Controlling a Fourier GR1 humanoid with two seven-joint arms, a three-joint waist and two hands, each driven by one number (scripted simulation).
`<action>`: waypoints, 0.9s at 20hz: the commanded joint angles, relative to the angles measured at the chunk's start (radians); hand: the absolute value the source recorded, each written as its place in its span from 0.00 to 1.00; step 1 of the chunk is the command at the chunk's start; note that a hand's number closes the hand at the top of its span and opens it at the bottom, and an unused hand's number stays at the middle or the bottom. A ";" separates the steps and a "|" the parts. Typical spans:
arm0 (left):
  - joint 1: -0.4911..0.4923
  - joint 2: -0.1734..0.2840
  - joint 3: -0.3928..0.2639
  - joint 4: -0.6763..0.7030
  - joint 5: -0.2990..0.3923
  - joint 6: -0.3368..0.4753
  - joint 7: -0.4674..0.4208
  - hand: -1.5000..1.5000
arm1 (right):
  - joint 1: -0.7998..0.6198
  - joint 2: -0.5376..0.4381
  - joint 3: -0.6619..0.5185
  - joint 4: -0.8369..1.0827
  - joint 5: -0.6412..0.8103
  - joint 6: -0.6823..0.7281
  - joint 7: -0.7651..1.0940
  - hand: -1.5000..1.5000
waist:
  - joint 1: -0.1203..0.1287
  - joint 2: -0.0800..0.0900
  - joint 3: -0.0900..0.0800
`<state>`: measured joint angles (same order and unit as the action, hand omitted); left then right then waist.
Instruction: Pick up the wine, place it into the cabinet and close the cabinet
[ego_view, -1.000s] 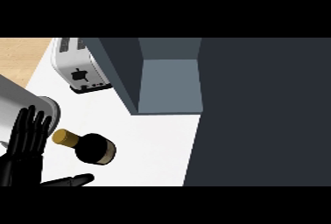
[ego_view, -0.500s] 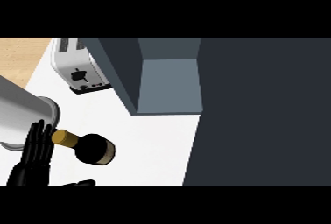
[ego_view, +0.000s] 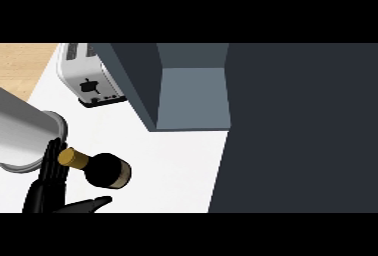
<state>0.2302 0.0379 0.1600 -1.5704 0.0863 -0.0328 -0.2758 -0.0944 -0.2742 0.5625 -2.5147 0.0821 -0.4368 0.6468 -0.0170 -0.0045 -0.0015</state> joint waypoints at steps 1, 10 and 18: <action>-0.070 0.021 0.037 0.114 0.009 -0.008 -0.040 0.00 | 0.072 -0.032 0.052 -0.195 0.113 -0.001 0.053 0.00 | 0.001 0.001 0.000; -0.081 0.030 0.048 0.303 0.034 -0.094 -0.152 0.00 | 0.028 -0.081 0.007 -0.239 0.081 -0.026 0.094 0.00 | -0.002 -0.001 0.000; -0.136 0.010 0.028 0.406 0.050 -0.144 -0.189 0.00 | 0.024 -0.050 0.085 -0.176 0.144 -0.079 0.070 0.00 | 0.005 0.000 0.000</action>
<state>0.1110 0.0643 0.2073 -1.1947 0.1446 -0.1723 -0.4519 -0.1121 -0.3190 0.6074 -2.5119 0.0924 -0.4979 0.6353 -0.0157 -0.0046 -0.0014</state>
